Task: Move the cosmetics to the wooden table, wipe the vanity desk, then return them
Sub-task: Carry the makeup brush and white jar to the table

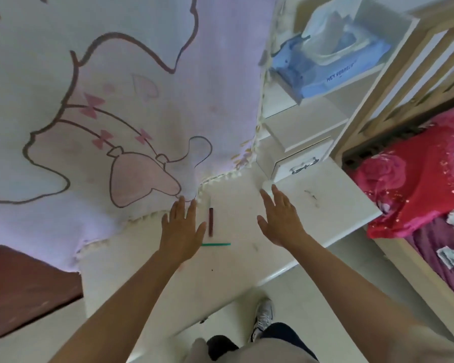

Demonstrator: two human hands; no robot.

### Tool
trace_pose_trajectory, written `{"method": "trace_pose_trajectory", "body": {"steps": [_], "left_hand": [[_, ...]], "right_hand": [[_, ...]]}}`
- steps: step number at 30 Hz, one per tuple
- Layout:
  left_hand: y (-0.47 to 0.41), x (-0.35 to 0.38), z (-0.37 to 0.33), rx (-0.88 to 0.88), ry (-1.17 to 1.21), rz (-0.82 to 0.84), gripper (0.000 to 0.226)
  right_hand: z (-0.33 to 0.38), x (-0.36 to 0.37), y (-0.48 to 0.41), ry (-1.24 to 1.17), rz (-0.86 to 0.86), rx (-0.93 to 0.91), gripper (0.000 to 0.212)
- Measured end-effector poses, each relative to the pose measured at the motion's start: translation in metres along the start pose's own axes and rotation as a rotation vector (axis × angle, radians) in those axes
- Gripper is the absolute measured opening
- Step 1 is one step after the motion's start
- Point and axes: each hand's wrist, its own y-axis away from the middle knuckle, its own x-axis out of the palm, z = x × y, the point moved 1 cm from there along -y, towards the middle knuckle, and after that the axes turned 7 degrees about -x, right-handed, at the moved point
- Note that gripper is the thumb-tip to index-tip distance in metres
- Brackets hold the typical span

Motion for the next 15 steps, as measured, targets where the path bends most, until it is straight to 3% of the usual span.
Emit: {"method": "trace_pose_trajectory", "body": {"steps": [9, 15], "left_hand": [[-0.04, 0.03, -0.029, -0.032, -0.012, 0.157, 0.071], [-0.076, 0.073, -0.035, -0.15, 0.067, 0.205, 0.071]], "right_hand": [[-0.044, 0.013, -0.066, 0.03, 0.137, -0.055, 0.073], [-0.063, 0.044, -0.088, -0.005, 0.2, -0.001, 0.079]]}}
